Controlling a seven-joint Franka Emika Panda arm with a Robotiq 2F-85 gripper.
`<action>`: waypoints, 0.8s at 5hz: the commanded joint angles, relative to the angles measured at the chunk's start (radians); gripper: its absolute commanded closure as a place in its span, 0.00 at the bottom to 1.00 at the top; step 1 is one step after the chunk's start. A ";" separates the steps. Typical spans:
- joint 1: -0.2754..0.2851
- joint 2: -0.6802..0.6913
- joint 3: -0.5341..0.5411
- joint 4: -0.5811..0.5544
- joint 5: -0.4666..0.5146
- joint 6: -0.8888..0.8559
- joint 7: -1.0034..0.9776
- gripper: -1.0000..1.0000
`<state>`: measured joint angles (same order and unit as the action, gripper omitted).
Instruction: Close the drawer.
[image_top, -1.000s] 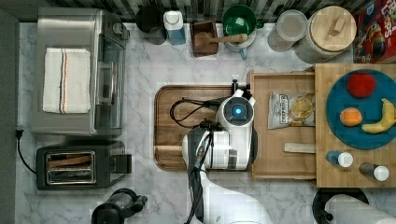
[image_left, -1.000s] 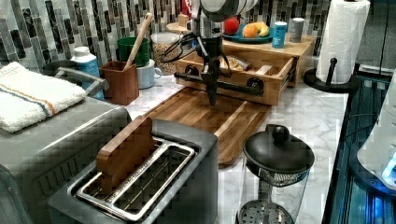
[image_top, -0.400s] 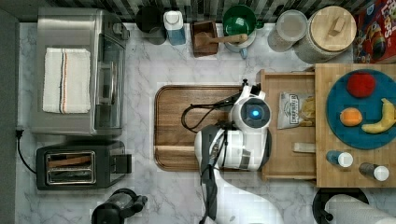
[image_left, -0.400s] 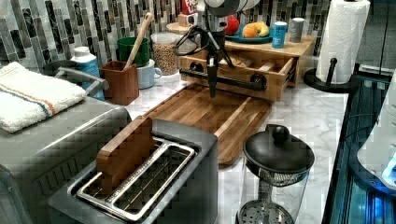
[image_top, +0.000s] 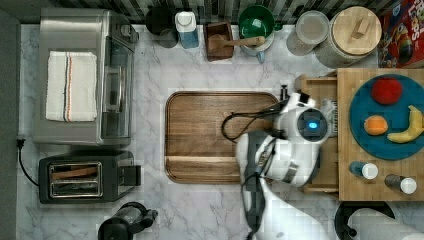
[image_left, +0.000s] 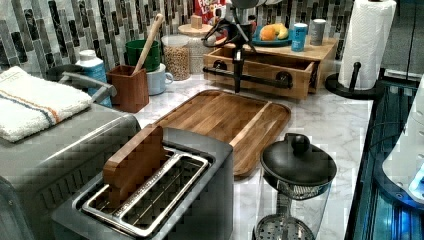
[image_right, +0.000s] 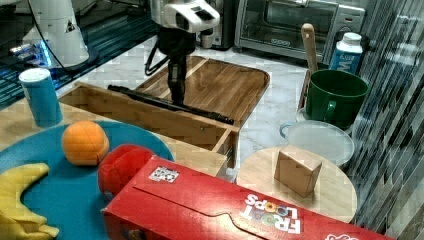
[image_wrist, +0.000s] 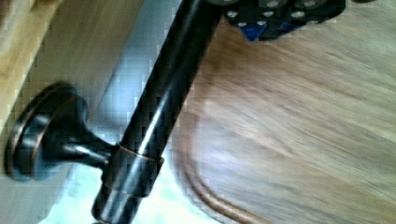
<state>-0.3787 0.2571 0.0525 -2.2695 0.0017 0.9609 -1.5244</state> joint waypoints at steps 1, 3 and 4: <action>-0.214 0.096 -0.119 0.272 0.044 -0.054 -0.119 1.00; -0.205 0.053 -0.133 0.223 0.019 -0.031 0.038 1.00; -0.195 0.008 -0.130 0.164 0.029 0.000 0.086 1.00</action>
<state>-0.5107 0.3293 0.0133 -2.1348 0.0454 0.9077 -1.5205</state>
